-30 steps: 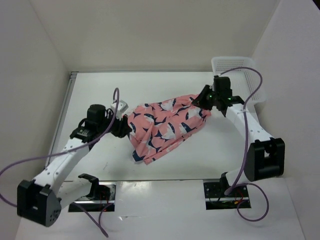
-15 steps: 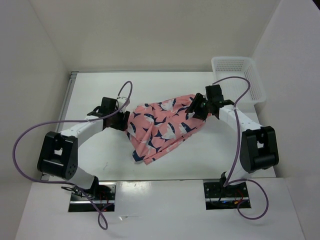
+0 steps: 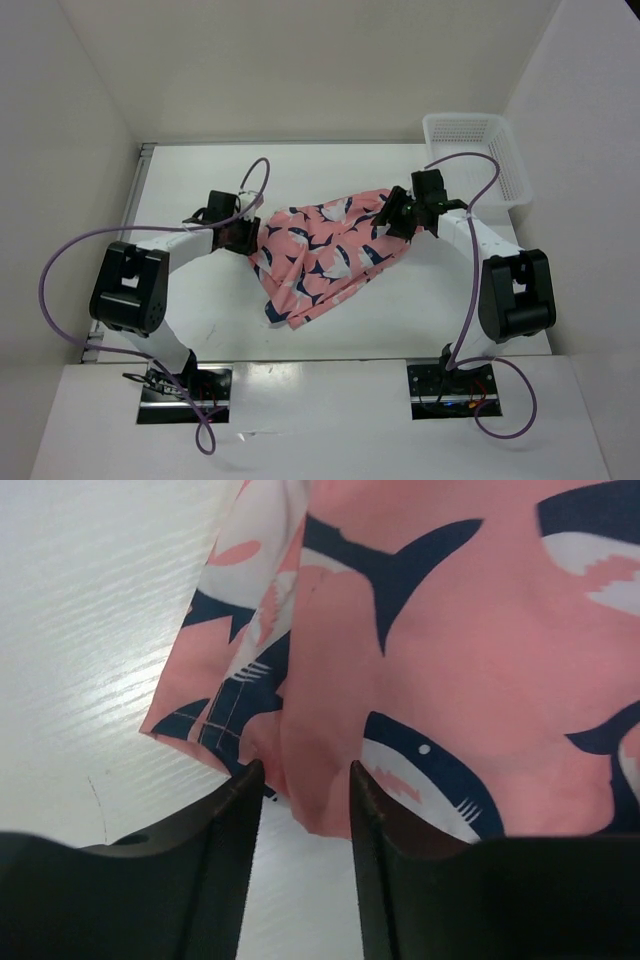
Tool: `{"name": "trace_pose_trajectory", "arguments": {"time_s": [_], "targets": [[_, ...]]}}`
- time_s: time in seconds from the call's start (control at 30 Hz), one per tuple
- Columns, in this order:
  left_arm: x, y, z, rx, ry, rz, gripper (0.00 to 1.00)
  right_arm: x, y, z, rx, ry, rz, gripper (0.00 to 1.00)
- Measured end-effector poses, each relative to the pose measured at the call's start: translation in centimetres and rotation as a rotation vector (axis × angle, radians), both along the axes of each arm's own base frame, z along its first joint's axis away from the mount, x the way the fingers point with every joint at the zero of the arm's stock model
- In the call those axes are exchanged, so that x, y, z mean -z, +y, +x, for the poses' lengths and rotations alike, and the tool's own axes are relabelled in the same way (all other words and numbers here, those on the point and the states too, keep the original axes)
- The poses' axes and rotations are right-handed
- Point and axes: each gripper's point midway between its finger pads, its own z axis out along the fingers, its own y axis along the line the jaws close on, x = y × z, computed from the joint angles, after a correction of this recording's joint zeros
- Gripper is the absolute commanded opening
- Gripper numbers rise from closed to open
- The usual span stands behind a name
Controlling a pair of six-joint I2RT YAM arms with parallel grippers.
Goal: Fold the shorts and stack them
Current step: Fold the shorts
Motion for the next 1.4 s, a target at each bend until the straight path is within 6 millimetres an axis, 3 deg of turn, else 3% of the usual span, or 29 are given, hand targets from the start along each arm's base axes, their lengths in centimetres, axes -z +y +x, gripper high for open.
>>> {"name": "trace_pose_trajectory", "arguments": {"time_s": [0.03, 0.13, 0.27, 0.37, 0.43, 0.53, 0.63, 0.67, 0.73, 0.93, 1.03, 1.17, 1.27, 1.3, 1.33, 1.4], "targets": [[-0.2, -0.2, 0.1, 0.006, -0.007, -0.009, 0.53, 0.0, 0.0, 0.0, 0.001, 0.0, 0.0, 0.59], [-0.5, -0.9, 0.3, 0.03, -0.019, -0.044, 0.53, 0.0, -0.1, 0.0, 0.002, 0.0, 0.001, 0.59], [0.5, -1.4, 0.1, 0.047, 0.01, -0.064, 0.45, 0.0, -0.1, 0.1, 0.002, -0.001, 0.0, 0.59], [1.0, -1.5, -0.2, 0.05, 0.028, -0.066, 0.54, 0.0, -0.1, 0.1, 0.003, 0.0, 0.0, 0.59], [1.0, -1.4, -0.1, 0.047, 0.027, -0.062, 0.53, 0.0, -0.1, 0.1, 0.003, 0.0, 0.0, 0.59], [1.0, -1.2, -0.1, 0.038, 0.027, -0.048, 0.45, 0.1, -0.1, 0.0, 0.003, 0.0, 0.0, 0.59], [1.1, -0.9, -0.2, 0.031, 0.029, -0.034, 0.23, 0.0, -0.1, 0.0, 0.002, -0.001, 0.001, 0.59], [1.1, -0.8, -0.2, 0.028, 0.032, -0.031, 0.08, 0.0, -0.1, 0.1, 0.002, -0.002, 0.001, 0.59], [1.2, -0.7, -0.2, 0.025, 0.034, -0.026, 0.0, 0.0, -0.1, 0.1, 0.002, -0.004, 0.001, 0.59], [0.2, 0.0, -0.9, 0.004, 0.037, 0.004, 0.0, 0.1, -0.1, 0.1, 0.002, -0.003, 0.001, 0.59], [-2.8, 0.7, -0.6, -0.018, -0.013, 0.02, 0.0, 0.2, -0.1, 0.0, 0.003, 0.0, 0.0, 0.59], [-8.2, 2.0, 1.5, -0.064, -0.145, 0.0, 0.0, 0.4, -0.2, -0.2, 0.003, 0.005, -0.001, 0.59], [-9.3, 3.4, 2.9, -0.101, -0.185, -0.014, 0.0, 0.5, -0.2, -0.2, 0.003, 0.005, -0.001, 0.59], [-8.8, 3.8, 3.1, -0.111, -0.175, -0.018, 0.02, 0.5, -0.2, -0.2, 0.003, 0.006, -0.001, 0.59], [-8.1, 4.2, 3.2, -0.117, -0.156, -0.02, 0.2, 0.5, -0.2, -0.2, 0.004, 0.006, -0.001, 0.59], [-6.0, 4.7, 3.3, -0.129, -0.101, -0.024, 0.39, 0.5, -0.3, -0.1, 0.007, 0.005, -0.001, 0.59]]}}
